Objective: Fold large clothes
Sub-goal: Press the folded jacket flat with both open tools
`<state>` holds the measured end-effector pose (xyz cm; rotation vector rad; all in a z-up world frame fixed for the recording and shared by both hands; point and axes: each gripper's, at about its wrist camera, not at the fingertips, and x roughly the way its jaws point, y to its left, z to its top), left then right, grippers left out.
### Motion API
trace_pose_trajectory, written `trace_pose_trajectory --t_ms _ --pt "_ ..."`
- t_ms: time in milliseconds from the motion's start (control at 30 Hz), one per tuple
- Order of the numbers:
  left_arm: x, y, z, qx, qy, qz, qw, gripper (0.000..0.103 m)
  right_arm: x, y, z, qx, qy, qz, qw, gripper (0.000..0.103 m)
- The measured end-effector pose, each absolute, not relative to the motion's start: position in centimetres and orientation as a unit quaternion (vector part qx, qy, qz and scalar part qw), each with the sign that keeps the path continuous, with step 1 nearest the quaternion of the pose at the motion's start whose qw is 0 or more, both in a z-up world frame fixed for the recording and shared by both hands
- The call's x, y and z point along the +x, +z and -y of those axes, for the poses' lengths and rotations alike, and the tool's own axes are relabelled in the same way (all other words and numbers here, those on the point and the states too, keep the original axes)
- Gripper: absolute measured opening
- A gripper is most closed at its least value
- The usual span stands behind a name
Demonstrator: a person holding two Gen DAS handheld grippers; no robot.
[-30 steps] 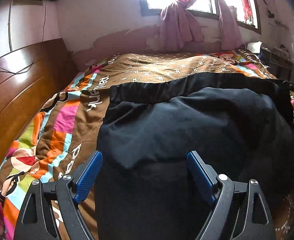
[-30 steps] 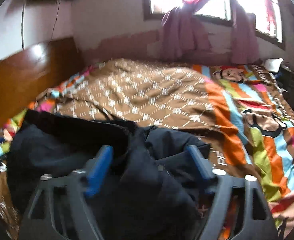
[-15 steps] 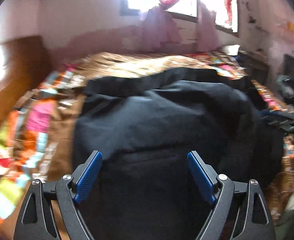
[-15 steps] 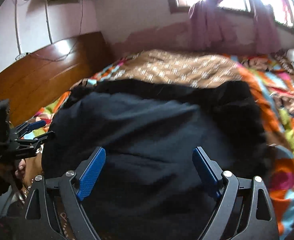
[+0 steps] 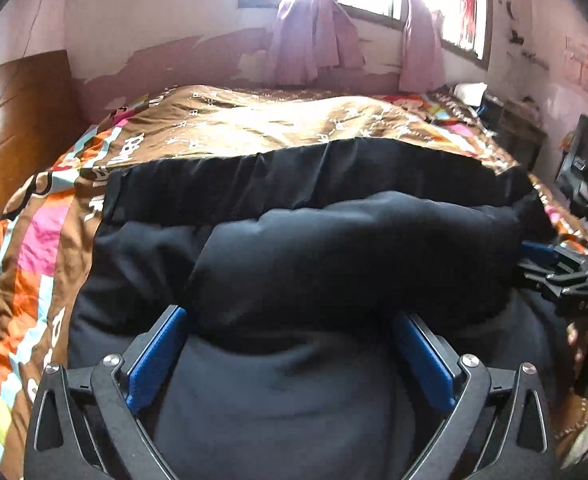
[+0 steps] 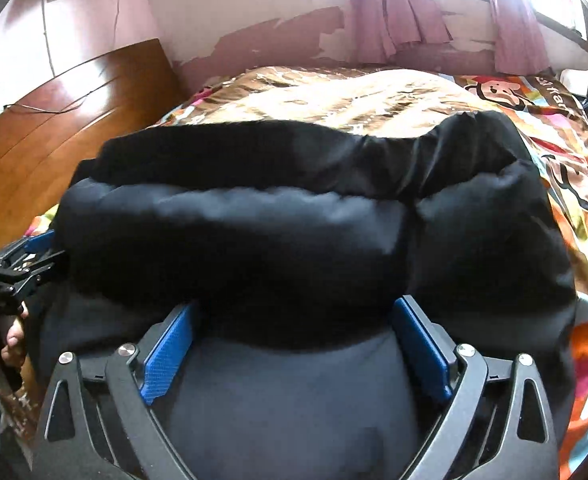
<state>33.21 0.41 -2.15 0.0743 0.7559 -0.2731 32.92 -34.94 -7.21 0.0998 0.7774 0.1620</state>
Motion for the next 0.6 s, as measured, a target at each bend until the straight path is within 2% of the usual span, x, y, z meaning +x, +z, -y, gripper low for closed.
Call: trace_pose_trajectory --t_ms 333,600 --pt "37.9 -3.2 0.4 0.036 -0.124 -0.408 0.904 0.103 39.4 -7.9 36.1 0.047 0.063 -0.397 0.914 0.094" --pt "39.7 -4.8 0.1 0.009 -0.146 -0.427 0.893 0.103 40.7 -9.6 36.3 0.057 0.079 -0.393 0.915 0.099"
